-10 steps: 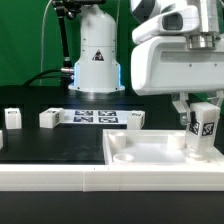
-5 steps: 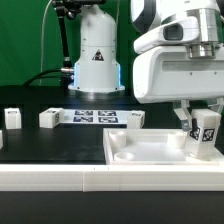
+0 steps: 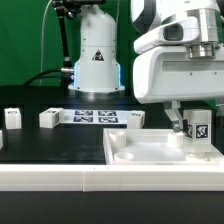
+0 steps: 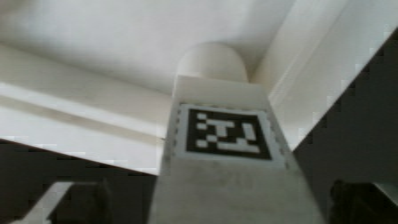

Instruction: Assemble one leg

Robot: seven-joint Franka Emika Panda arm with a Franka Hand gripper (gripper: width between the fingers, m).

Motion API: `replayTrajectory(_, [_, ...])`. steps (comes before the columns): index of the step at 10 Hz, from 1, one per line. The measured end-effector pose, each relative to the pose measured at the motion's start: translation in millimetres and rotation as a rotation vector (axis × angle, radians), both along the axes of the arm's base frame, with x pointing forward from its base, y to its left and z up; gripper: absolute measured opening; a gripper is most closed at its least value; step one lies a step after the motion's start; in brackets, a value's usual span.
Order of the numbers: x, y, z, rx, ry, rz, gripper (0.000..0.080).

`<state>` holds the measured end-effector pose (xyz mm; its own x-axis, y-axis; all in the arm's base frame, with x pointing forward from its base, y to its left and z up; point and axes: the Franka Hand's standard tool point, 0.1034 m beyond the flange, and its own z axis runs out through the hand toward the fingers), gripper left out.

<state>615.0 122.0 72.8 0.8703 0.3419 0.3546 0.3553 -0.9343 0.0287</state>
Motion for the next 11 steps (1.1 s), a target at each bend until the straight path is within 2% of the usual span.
replayTrajectory(3, [0.0, 0.0, 0.0, 0.0, 0.0, 0.0, 0.0648])
replayTrajectory(10, [-3.0, -9.1, 5.2, -0.008, 0.016, -0.007, 0.0649])
replayTrajectory(11, [-5.8, -8.2, 2.8, -0.025, 0.1, -0.003, 0.0649])
